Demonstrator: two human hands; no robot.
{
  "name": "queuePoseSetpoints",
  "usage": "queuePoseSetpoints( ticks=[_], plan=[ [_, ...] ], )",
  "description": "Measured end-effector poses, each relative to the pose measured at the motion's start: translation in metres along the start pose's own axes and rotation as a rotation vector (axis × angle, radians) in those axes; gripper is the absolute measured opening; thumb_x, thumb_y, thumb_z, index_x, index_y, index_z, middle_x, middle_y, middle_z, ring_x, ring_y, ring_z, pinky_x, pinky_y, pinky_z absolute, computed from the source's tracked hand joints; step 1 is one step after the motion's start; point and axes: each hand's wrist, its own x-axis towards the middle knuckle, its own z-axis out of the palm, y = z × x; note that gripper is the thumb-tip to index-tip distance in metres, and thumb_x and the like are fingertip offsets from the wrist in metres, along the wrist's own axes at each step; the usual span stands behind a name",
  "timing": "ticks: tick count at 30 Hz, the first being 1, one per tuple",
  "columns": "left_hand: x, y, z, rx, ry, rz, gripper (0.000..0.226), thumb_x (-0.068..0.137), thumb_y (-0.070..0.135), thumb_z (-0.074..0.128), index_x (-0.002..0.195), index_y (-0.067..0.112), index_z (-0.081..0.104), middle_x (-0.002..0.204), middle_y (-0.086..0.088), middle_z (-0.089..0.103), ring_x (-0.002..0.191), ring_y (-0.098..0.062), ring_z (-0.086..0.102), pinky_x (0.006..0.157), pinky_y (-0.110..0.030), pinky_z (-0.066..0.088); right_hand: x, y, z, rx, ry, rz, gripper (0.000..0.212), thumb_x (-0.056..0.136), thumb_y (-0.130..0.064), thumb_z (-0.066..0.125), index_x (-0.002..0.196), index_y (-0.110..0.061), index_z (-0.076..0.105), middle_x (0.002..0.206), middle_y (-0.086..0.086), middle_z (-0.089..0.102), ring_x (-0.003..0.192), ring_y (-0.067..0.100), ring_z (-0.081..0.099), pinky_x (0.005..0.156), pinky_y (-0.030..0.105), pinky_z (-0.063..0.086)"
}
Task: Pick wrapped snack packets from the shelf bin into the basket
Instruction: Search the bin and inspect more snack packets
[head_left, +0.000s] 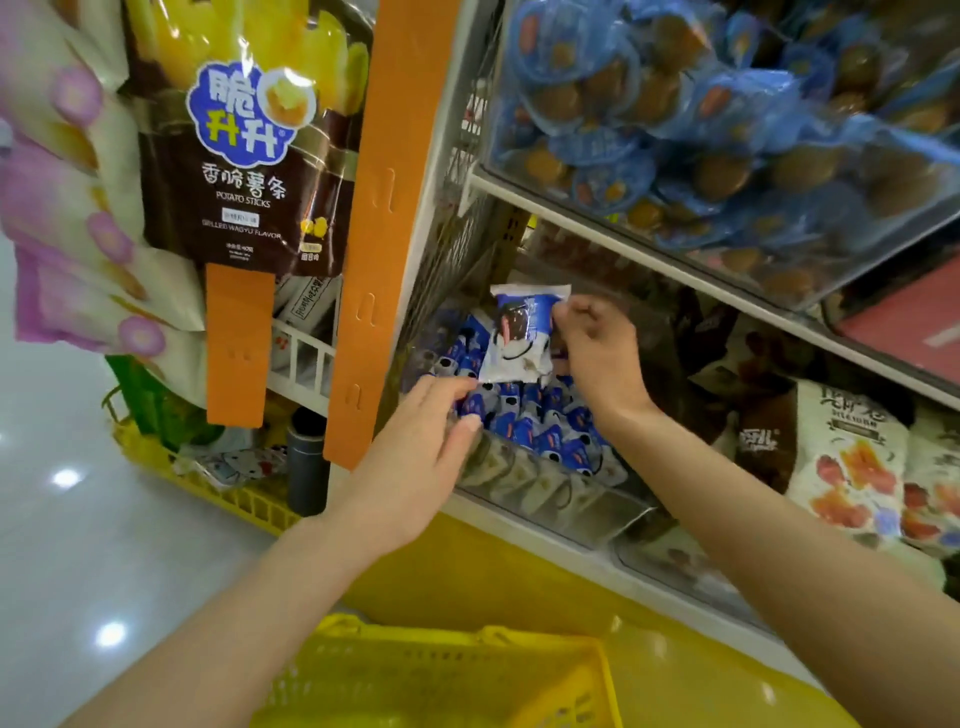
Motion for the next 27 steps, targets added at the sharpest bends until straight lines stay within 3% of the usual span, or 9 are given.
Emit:
queuePoseSetpoints(
  ticks=[3,5,7,9,14,18,21,24,27],
  plan=[
    [-0.015,0.015,0.004,-0.403,0.093,-0.196,0.027,0.094,0.034,0.044,0.12,0.031,0.041,0.111,0.019,0.05,0.095,0.014,0.049,0.08,-0.001,0.037,-0.05,-0.004,-0.008,0.025,-0.202,-0.005,0.017,0.095,-0.017,0.05,0.078,-0.022,0.054,0.064,-0.009,0.064,0.058,0.006,0.056,0.051,0.021,0.046],
    [-0.024,0.021,0.005,-0.625,0.056,-0.313,0.021,0.092,0.033,0.048,0.11,0.023,0.05,0.092,0.01,0.06,0.084,-0.002,0.058,0.078,-0.015,0.046,-0.078,-0.002,-0.01,0.06,-0.328,0.012,0.018,0.095,-0.014,0.049,0.078,-0.02,0.053,0.057,-0.01,0.06,0.052,0.003,0.053,0.046,0.016,0.041],
    [-0.036,0.026,0.006,-0.665,0.001,-0.318,0.014,0.091,0.026,0.051,0.102,0.018,0.055,0.065,0.01,0.061,0.063,-0.005,0.058,0.061,-0.02,0.05,-0.102,0.001,-0.013,0.085,-0.388,0.059,0.018,0.096,-0.016,0.046,0.08,-0.018,0.053,0.058,-0.011,0.06,0.051,0.0,0.053,0.045,0.013,0.041],
    [-0.047,0.027,0.009,-0.665,-0.001,-0.335,0.015,0.091,0.021,0.053,0.103,0.015,0.057,0.055,0.011,0.06,0.052,-0.003,0.056,0.051,-0.018,0.047,-0.12,0.008,-0.014,0.118,-0.405,0.139,0.016,0.096,-0.024,0.044,0.087,-0.017,0.055,0.068,-0.013,0.061,0.058,-0.003,0.056,0.049,0.012,0.044],
    [-0.063,0.018,0.013,-0.993,0.087,-0.562,0.024,0.091,0.019,0.054,0.114,0.016,0.059,0.096,-0.005,0.07,0.084,-0.015,0.068,0.072,-0.032,0.057,-0.151,0.029,-0.01,0.147,-0.533,0.308,0.019,0.087,-0.011,0.06,0.106,-0.012,0.056,0.099,0.004,0.065,0.079,0.008,0.064,0.066,0.025,0.057],
    [-0.069,0.004,0.017,-0.76,0.046,-0.602,0.02,0.089,0.017,0.059,0.107,0.01,0.059,0.102,-0.008,0.07,0.087,-0.013,0.067,0.072,-0.024,0.054,-0.158,0.045,-0.008,0.197,-0.43,0.32,0.013,0.088,-0.005,0.059,0.1,-0.006,0.063,0.09,0.008,0.066,0.071,0.006,0.064,0.065,0.02,0.056],
    [-0.071,-0.004,0.022,-0.475,-0.044,-0.603,0.02,0.083,0.015,0.066,0.101,0.016,0.056,0.103,-0.002,0.068,0.088,-0.011,0.065,0.072,-0.025,0.051,-0.152,0.052,-0.013,0.184,-0.294,0.301,0.007,0.087,-0.011,0.061,0.084,-0.015,0.066,0.078,0.004,0.066,0.067,0.006,0.06,0.063,0.022,0.055],
    [-0.072,-0.002,0.035,-0.275,-0.039,-0.484,0.034,0.077,0.016,0.071,0.101,0.025,0.048,0.108,0.005,0.059,0.09,-0.006,0.056,0.081,-0.027,0.046,-0.146,0.056,-0.018,-0.012,-0.263,0.15,0.015,0.084,-0.012,0.066,0.075,-0.024,0.066,0.071,-0.007,0.067,0.065,0.003,0.06,0.064,0.022,0.051],
    [-0.071,0.007,0.043,-0.226,0.031,-0.289,0.032,0.076,0.029,0.07,0.103,0.033,0.054,0.099,0.022,0.058,0.091,0.004,0.053,0.074,-0.016,0.043,-0.149,0.057,-0.02,-0.247,-0.295,-0.069,0.014,0.081,-0.014,0.068,0.077,-0.028,0.068,0.071,-0.021,0.063,0.071,-0.007,0.059,0.067,0.009,0.045]
  ],
)
